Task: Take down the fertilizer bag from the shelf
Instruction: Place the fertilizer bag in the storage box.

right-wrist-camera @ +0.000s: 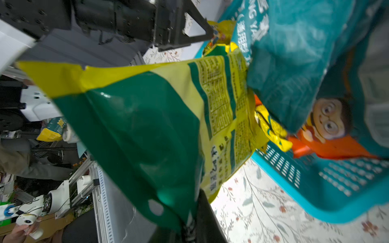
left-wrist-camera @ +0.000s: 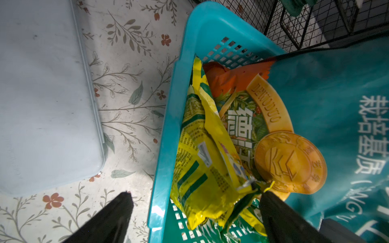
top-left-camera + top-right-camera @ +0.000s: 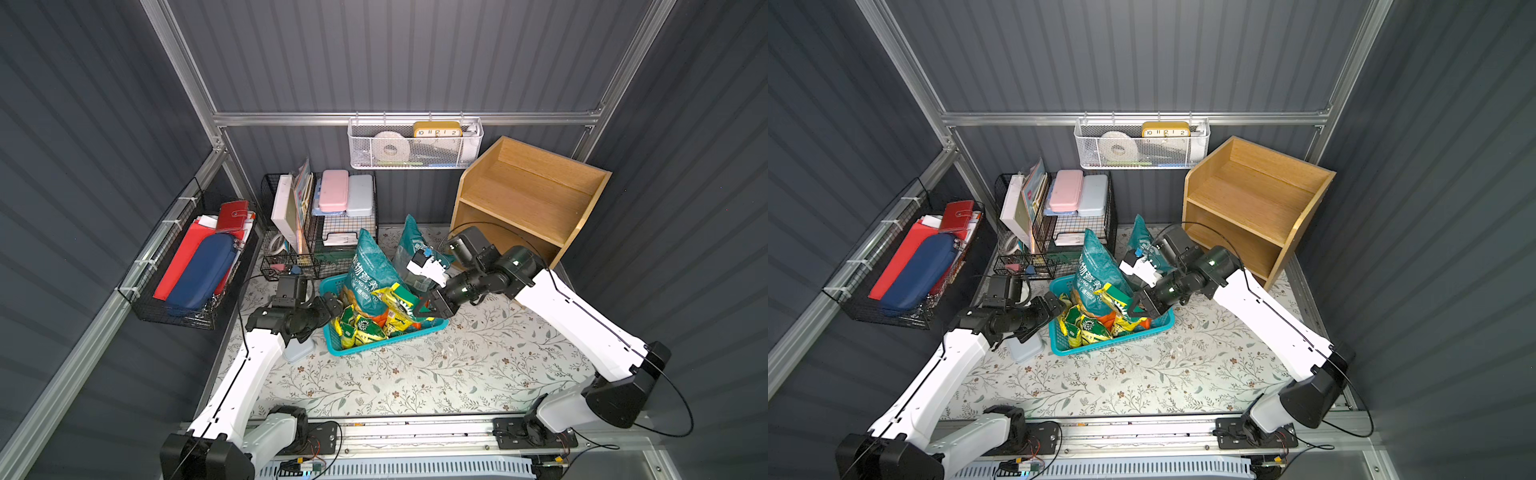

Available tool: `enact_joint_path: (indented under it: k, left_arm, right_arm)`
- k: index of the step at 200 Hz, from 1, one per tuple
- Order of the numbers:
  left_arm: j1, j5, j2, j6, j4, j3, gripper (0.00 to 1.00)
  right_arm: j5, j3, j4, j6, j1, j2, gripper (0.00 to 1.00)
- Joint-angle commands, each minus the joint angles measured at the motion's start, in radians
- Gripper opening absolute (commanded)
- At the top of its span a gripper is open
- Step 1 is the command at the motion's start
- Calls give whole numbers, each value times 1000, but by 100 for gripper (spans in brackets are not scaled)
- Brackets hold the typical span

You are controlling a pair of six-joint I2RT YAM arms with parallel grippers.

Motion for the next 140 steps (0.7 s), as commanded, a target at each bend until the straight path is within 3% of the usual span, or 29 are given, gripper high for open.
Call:
enact_joint_path:
  k: [1,61,99,124,140]
  left_arm:
    - [-2,10,-2,4,-9,-6,100]
    - [-2,17,4,4,-1,-1,99]
    - [-2,7,-11,4,-16,0,99]
    - [-2,-13,-29,10,-31,-2,99]
    - [-2,-18,-33,11,-35,-3,99]
  right_arm:
    - [114,-3,-83,-7,-37,-41,0]
    - [234,-139,-51,74,-140,-106,0]
    - [61,-135,32,19,-162,-28,0]
    - [-118,-56,-27,-52,-156,46,0]
    - [-143,-28,-53,-75,-143,62,0]
